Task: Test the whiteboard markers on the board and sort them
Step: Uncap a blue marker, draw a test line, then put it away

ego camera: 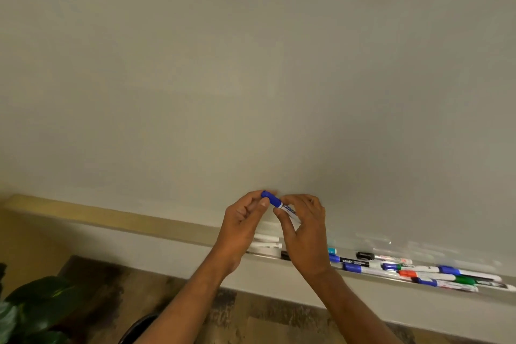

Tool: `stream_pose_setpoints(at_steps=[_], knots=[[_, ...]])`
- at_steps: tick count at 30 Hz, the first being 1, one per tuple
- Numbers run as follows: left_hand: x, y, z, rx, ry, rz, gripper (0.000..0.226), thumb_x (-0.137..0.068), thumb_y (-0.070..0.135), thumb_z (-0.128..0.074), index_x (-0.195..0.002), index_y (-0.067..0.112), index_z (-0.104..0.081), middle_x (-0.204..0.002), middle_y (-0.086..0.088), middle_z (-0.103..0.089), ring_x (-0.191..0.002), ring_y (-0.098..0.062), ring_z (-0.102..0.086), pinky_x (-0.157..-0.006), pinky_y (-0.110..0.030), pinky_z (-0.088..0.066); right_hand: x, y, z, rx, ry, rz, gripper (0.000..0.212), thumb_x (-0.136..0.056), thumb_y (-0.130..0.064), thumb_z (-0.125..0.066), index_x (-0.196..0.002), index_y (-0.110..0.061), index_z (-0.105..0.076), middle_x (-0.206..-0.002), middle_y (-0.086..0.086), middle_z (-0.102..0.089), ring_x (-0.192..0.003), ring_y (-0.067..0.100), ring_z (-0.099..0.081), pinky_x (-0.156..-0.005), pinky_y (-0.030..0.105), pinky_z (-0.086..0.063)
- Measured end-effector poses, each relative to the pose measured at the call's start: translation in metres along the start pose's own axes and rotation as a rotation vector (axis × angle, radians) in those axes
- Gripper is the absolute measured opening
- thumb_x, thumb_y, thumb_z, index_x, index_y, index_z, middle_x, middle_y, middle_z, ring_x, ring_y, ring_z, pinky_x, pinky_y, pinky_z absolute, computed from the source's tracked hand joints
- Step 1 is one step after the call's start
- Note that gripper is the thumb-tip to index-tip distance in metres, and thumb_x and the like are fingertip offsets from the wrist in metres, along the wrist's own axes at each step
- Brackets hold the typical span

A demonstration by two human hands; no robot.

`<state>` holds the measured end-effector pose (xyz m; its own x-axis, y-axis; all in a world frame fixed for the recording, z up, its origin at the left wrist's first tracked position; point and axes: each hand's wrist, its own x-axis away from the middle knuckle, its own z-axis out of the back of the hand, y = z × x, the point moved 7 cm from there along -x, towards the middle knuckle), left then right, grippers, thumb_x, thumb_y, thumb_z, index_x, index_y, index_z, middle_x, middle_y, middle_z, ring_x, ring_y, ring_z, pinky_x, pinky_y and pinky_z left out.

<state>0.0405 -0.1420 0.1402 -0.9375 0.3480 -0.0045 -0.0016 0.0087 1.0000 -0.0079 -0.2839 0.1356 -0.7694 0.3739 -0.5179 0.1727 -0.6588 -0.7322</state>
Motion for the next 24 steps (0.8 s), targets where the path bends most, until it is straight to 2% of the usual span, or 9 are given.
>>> stream_pose_setpoints(at_steps=[4,6,10,12,14,16,19,21,24], knots=[[0.005,0.049,-0.015,0.100,-0.083,-0.017,0.030,-0.102,0.027,-0.054,-0.128,0.018,-0.067,-0.127,0.004,-0.072,-0.124,-0.014,-0.064,-0.110,-0.032,-0.046,-0.016,-0.039,0.036,-0.129,-0.040,-0.065,0.016,-0.094,-0.031,-0.065,-0.109,-0.024,-0.064,-0.104,-0.020,-0.060,-0.103,0.001,-0.055,-0.089,0.012,-0.043],[0.008,0.072,-0.025,0.134,-0.125,-0.033,0.032,-0.102,0.028,-0.054,-0.128,0.015,-0.066,-0.130,0.001,-0.070,-0.125,-0.017,-0.063,-0.113,-0.037,-0.043,-0.023,-0.058,0.055,-0.231,-0.075,-0.134,0.015,-0.093,-0.024,-0.066,-0.108,-0.025,-0.065,-0.100,-0.017,-0.065,-0.098,0.006,-0.061,-0.083,0.014,-0.049],[0.019,0.114,-0.048,0.173,-0.231,-0.049,0.037,-0.104,0.028,-0.049,-0.130,0.004,-0.062,-0.132,-0.008,-0.068,-0.125,-0.032,-0.062,-0.114,-0.045,-0.043,-0.028,-0.093,0.094,-0.563,-0.193,-0.327,0.015,-0.093,-0.019,-0.065,-0.106,-0.023,-0.070,-0.088,0.000,-0.073,-0.079,0.013,-0.068,-0.072,0.026,-0.057],[0.027,0.134,-0.062,0.165,-0.279,-0.058,0.038,-0.105,0.028,-0.046,-0.129,0.002,-0.060,-0.133,-0.011,-0.068,-0.108,-0.042,-0.063,-0.102,-0.046,-0.051,-0.028,-0.108,0.112,-0.692,-0.239,-0.396,0.015,-0.094,-0.024,-0.061,-0.102,-0.020,-0.073,-0.081,0.005,-0.072,-0.070,0.019,-0.064,-0.065,0.027,-0.055],[0.034,0.155,-0.075,0.151,-0.322,-0.076,0.037,-0.107,0.027,-0.043,-0.127,0.000,-0.058,-0.133,-0.013,-0.067,-0.080,-0.031,-0.058,-0.084,-0.044,-0.053,-0.030,-0.121,0.127,-0.756,-0.276,-0.427,0.025,-0.091,-0.034,-0.058,-0.093,-0.016,-0.075,-0.076,0.009,-0.068,-0.063,0.017,-0.058,-0.057,0.025,-0.050],[0.042,0.174,-0.087,0.146,-0.353,-0.089,0.036,-0.108,0.025,-0.041,-0.125,-0.001,-0.058,-0.132,-0.015,-0.067,-0.070,-0.019,-0.053,-0.077,-0.041,-0.053,-0.033,-0.128,0.138,-0.807,-0.299,-0.470,0.037,-0.083,-0.046,-0.057,-0.084,-0.013,-0.074,-0.075,0.012,-0.065,-0.060,0.016,-0.054,-0.053,0.026,-0.046],[0.051,0.198,-0.103,0.155,-0.379,-0.116,0.035,-0.109,0.025,-0.039,-0.123,-0.001,-0.058,-0.130,-0.016,-0.068,-0.081,-0.027,-0.058,-0.084,-0.042,-0.053,-0.036,-0.133,0.154,-0.887,-0.322,-0.527,0.047,-0.081,-0.052,-0.060,-0.084,-0.007,-0.072,-0.075,0.016,-0.060,-0.059,0.018,-0.051,-0.052,0.027,-0.043],[0.057,0.211,-0.113,0.160,-0.389,-0.144,0.036,-0.108,0.026,-0.038,-0.123,-0.001,-0.058,-0.128,-0.017,-0.069,-0.097,-0.029,-0.067,-0.095,-0.040,-0.053,-0.038,-0.135,0.166,-0.959,-0.346,-0.549,0.043,-0.090,-0.045,-0.058,-0.085,-0.005,-0.071,-0.073,0.015,-0.057,-0.056,0.016,-0.048,-0.048,0.023,-0.040],[0.064,0.225,-0.125,0.152,-0.353,-0.197,0.039,-0.105,0.031,-0.043,-0.119,0.000,-0.062,-0.122,-0.016,-0.072,-0.115,-0.030,-0.068,-0.103,-0.039,-0.052,-0.042,-0.142,0.181,-1.063,-0.375,-0.547,0.035,-0.093,-0.036,-0.056,-0.080,-0.007,-0.071,-0.067,0.011,-0.054,-0.048,0.012,-0.043,-0.038,0.018,-0.033]])
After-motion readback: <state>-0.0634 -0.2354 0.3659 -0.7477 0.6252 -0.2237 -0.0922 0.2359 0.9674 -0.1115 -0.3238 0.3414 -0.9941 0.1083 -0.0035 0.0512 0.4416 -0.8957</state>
